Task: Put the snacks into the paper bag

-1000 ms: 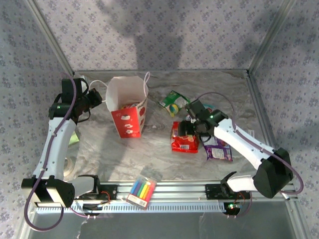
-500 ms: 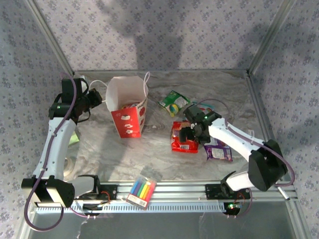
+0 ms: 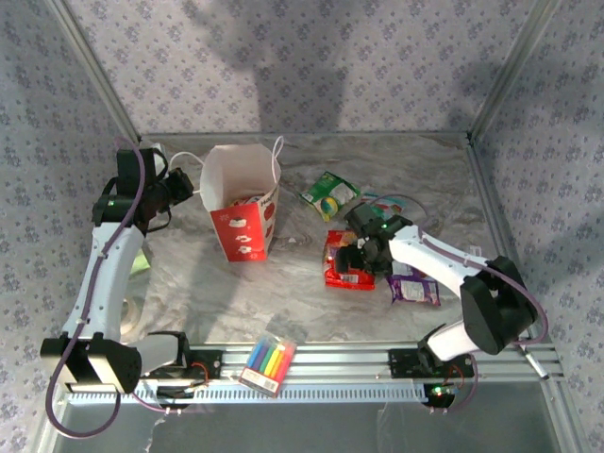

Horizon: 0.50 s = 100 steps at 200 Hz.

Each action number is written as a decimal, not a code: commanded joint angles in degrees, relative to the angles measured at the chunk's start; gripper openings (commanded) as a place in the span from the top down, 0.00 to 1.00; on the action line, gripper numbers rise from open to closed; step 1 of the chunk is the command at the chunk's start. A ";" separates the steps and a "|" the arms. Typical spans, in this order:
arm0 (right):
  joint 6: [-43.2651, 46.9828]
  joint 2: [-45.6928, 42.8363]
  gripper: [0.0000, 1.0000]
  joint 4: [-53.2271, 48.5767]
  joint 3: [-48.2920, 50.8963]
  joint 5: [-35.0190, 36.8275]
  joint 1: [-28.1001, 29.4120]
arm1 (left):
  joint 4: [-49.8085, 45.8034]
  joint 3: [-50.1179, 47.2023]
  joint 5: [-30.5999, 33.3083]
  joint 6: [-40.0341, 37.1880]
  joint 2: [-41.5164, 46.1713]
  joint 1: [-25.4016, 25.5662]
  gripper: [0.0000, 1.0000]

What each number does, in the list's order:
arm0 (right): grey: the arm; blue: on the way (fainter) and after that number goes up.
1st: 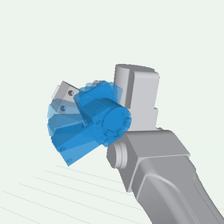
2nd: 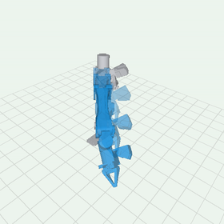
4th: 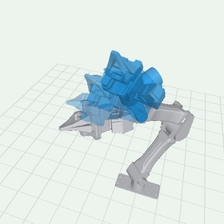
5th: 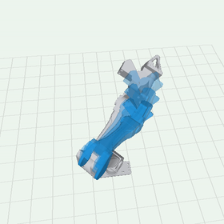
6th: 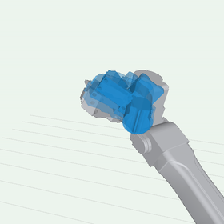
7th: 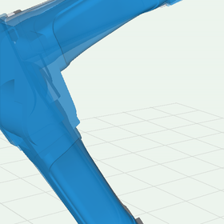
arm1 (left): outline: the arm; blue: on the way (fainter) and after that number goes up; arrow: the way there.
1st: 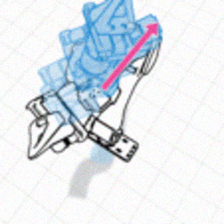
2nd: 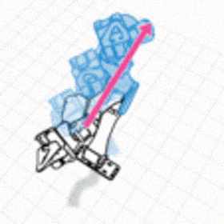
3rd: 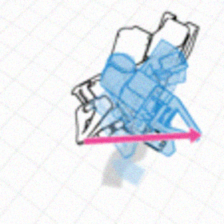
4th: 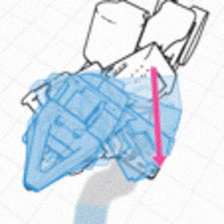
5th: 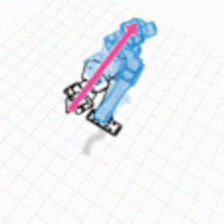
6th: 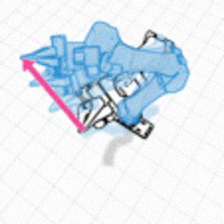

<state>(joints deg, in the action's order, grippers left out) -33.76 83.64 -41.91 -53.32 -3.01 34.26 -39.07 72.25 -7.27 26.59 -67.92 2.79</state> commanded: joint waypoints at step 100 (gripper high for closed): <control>-1.46 -2.76 0.00 4.06 6.31 -3.20 -1.37 | -0.49 0.79 0.11 -1.01 -0.30 0.69 0.90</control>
<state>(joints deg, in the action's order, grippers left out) -34.57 81.03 -39.13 -48.53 -4.38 33.23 -39.07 72.25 -7.27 26.39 -68.03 3.01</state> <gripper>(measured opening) 0.999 0.099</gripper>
